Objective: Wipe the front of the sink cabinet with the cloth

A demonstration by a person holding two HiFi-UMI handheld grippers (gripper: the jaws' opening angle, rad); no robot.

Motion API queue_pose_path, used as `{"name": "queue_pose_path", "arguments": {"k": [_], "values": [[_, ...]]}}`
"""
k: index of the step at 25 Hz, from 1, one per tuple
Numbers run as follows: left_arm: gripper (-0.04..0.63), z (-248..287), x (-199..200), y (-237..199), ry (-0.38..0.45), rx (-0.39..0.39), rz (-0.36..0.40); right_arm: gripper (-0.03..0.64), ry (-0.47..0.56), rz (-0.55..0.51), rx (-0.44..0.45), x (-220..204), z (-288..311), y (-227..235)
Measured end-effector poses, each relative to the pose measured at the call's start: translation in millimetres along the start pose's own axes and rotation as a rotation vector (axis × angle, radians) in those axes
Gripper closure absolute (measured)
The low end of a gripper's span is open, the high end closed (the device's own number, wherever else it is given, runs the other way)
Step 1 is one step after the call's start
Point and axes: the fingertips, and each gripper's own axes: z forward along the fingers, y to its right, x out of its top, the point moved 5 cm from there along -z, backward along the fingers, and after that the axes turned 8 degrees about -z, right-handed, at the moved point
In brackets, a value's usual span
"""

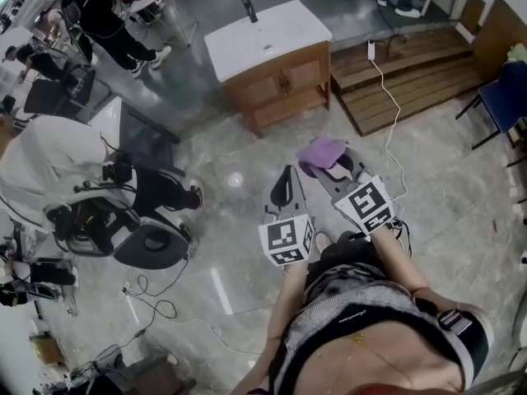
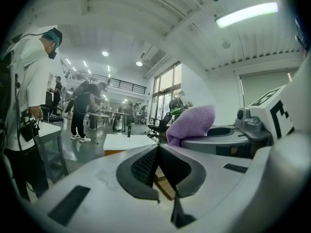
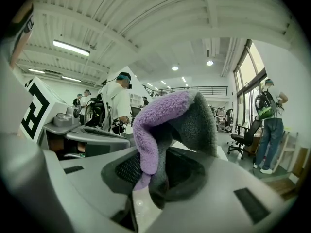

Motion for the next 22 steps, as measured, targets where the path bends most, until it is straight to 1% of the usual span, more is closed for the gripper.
{"name": "queue_pose_path", "arguments": {"k": [5, 8, 13, 16, 22], "values": [[0.595, 4, 4, -15, -0.006, 0.002, -0.007, 0.462, -0.015, 0.006, -0.012, 3, 12, 1], [0.595, 13, 7, -21, -0.002, 0.006, -0.018, 0.462, -0.025, 0.002, -0.003, 3, 22, 5], [0.595, 33, 11, -32, -0.003, 0.015, -0.019, 0.462, -0.013, 0.006, 0.018, 4, 47, 18], [0.595, 52, 19, -42, -0.007, 0.025, -0.02, 0.462, -0.011, 0.015, 0.03, 5, 66, 32], [0.595, 110, 34, -60, -0.011, 0.039, -0.016, 0.462, -0.008, 0.008, 0.045, 8, 112, 76]]}}
